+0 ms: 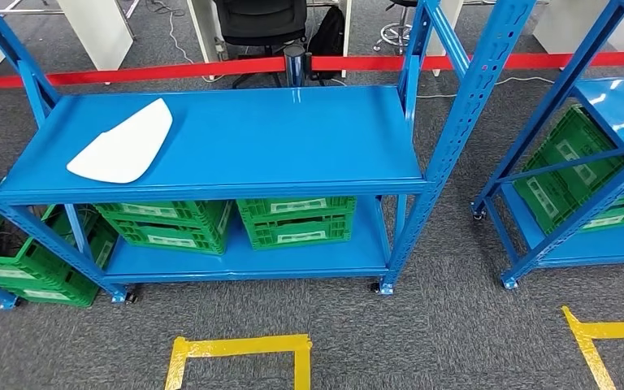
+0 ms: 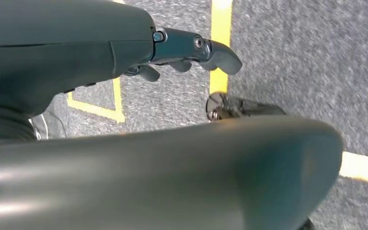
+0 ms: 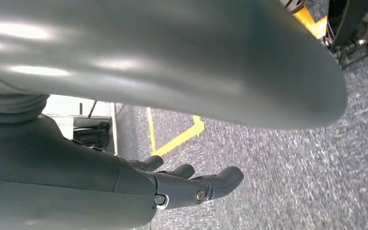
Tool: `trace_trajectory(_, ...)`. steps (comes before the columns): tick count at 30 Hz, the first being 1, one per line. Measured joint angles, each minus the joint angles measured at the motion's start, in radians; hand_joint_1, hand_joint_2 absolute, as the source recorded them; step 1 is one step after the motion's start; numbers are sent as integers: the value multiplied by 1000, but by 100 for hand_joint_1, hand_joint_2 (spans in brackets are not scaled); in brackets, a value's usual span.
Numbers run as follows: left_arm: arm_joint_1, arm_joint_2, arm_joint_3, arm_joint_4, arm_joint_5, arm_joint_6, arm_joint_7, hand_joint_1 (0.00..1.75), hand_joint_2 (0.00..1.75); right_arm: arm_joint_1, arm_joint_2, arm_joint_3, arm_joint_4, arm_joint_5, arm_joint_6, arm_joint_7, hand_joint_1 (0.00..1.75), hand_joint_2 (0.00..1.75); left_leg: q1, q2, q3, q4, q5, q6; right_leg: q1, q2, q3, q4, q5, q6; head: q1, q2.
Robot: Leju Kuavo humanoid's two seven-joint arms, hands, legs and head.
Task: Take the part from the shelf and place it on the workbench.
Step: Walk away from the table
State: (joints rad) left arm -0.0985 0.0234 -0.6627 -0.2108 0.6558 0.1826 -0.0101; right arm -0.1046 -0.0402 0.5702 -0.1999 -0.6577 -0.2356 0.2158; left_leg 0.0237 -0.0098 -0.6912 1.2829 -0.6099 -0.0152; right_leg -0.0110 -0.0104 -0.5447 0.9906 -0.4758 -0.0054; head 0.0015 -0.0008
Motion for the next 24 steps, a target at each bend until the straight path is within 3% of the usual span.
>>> trace_trajectory(1,2,0,0,0,0,-2,0,0,0,0,0,0,0,-4,2,5,0,0,0,1,0,-2,13,0,0,-2,0,0,0,0,-2,0)
trace_trajectory(3,4,1,-1,0,2,-9,-4,0,0,0,1,1,0,-16,8,15,0,0,0,7,57,-110,74,3,0,-4,1,4,-2,4,-9,0)
trace_trajectory(5,-1,2,-3,0,6,-17,-7,0,87,0,2,1,0,-33,21,20,0,0,-2,16,120,-233,110,9,4,-6,-1,14,-8,15,-19,0)
trace_trajectory(7,-4,1,-6,0,9,-26,-8,0,175,1,2,0,0,-59,44,20,0,0,-4,20,143,-273,108,14,8,-8,-8,21,-18,23,-21,0)
trace_trajectory(10,-1,-2,-8,0,19,-32,-2,0,175,2,2,-6,0,-127,102,-1,0,0,-6,17,153,-273,110,17,7,-8,-13,20,-20,5,-9,0)
trace_trajectory(11,0,-1,-8,0,25,-33,3,0,175,4,2,-14,0,-164,136,-21,0,0,-7,17,153,-273,111,18,6,-8,-12,19,-15,4,-5,0)
trace_trajectory(15,-1,1,-8,0,46,-33,35,0,175,6,5,-58,0,-254,233,-110,0,175,-11,16,149,-272,114,24,3,-8,2,11,-3,19,5,0)
trace_trajectory(22,-1,2,-17,0,39,-37,38,0,175,6,5,-66,0,-208,216,-135,0,175,-13,15,148,-272,113,29,0,-8,4,5,-2,40,14,0)
trace_trajectory(24,-1,2,-18,0,39,-37,38,0,175,6,5,-68,0,-207,215,-136,0,175,-13,15,149,-272,114,29,0,-8,3,5,-2,41,14,0)
